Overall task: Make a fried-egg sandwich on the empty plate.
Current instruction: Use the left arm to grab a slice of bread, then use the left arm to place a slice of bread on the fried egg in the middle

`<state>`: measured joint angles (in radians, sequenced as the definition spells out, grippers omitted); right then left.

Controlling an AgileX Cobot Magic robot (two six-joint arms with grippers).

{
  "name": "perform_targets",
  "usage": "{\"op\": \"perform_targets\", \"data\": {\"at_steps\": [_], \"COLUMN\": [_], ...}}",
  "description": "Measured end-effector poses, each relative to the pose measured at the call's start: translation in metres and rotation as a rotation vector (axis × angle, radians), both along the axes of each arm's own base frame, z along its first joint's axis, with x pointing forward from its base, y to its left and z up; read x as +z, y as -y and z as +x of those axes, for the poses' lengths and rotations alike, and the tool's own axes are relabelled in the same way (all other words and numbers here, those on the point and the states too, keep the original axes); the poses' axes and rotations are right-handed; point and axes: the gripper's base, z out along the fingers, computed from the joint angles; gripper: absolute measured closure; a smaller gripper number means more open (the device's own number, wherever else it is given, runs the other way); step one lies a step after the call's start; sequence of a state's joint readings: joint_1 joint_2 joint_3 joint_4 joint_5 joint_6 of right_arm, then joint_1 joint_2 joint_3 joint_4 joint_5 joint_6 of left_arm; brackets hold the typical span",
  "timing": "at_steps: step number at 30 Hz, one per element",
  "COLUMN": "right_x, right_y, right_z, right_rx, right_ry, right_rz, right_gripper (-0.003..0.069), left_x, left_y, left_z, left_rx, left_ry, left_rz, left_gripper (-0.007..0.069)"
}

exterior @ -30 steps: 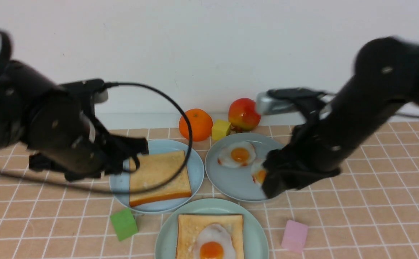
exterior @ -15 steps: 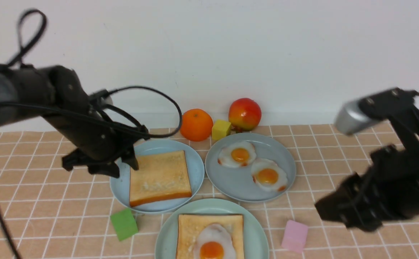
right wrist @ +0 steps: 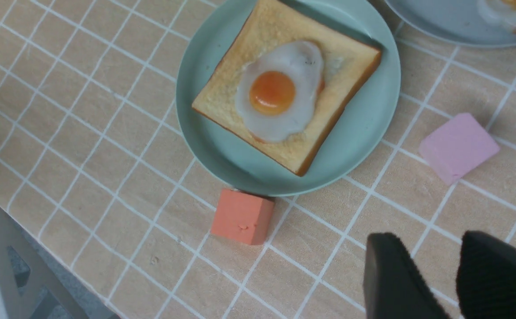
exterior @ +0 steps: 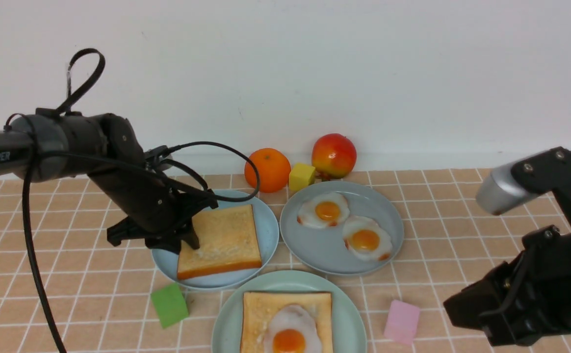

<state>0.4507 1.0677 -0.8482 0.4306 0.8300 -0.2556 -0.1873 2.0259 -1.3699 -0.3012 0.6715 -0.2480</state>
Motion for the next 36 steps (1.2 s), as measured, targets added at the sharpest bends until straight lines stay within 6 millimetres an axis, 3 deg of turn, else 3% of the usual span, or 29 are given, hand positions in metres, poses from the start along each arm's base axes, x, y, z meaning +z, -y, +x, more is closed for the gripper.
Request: {"op": "perform_targets", "data": {"at_steps": [3,5,6,7,8,10,12,13,16,20,25,29,34,36], "right_x": [0.0,0.0,0.0,0.0,0.0,0.0,0.0,0.0,0.0,0.0,0.0,0.0,-0.001,-0.001], "right_y": [0.0,0.0,0.0,0.0,0.0,0.0,0.0,0.0,0.0,0.0,0.0,0.0,0.0,0.001], "right_z": [0.0,0.0,0.0,0.0,0.0,0.0,0.0,0.0,0.0,0.0,-0.001,-0.001,-0.001,-0.001], "right_rx": [0.0,0.0,0.0,0.0,0.0,0.0,0.0,0.0,0.0,0.001,0.003,0.004,0.006,0.003], "right_ry": [-0.002,-0.003,-0.004,-0.004,-0.005,-0.005,-0.005,-0.005,-0.005,-0.005,-0.01,-0.012,-0.013,-0.016], "right_rz": [0.002,0.004,0.004,0.004,0.006,0.006,0.006,0.006,0.006,0.006,0.004,0.004,-0.002,-0.009], "right_gripper": [0.0415,0.0415,0.0415,0.0415,0.0415,0.0415,0.0415,0.0415,0.0415,0.0415,0.0415,0.0415,0.0415,0.0415], "left_x": [0.018,0.031,0.051,0.057,0.077,0.096,0.103,0.103,0.088,0.054,0.03,0.025,0.025,0.025], "left_y": [-0.002,-0.002,0.0,0.0,0.006,0.017,0.031,0.035,0.06,0.076,0.081,0.081,0.081,0.081], "left_z": [-0.006,-0.009,-0.016,-0.018,-0.027,-0.042,-0.06,-0.063,-0.098,-0.125,-0.137,-0.135,-0.135,-0.136], "left_rx": [-0.02,-0.023,-0.033,-0.037,-0.065,-0.118,-0.17,-0.185,-0.263,-0.276,-0.213,-0.176,-0.173,-0.176], "left_ry": [0.015,0.036,0.064,0.072,0.103,0.133,0.135,0.134,0.106,0.068,0.028,0.019,0.019,0.007], "left_rz": [0.008,0.003,-0.013,-0.019,-0.044,-0.069,-0.095,-0.094,-0.108,-0.107,-0.125,-0.132,-0.132,-0.13], "left_gripper": [0.0609,0.0611,0.0611,0.0611,0.0611,0.0611,0.0611,0.0611,0.0611,0.0611,0.0611,0.0594,0.0524,0.0447]}}
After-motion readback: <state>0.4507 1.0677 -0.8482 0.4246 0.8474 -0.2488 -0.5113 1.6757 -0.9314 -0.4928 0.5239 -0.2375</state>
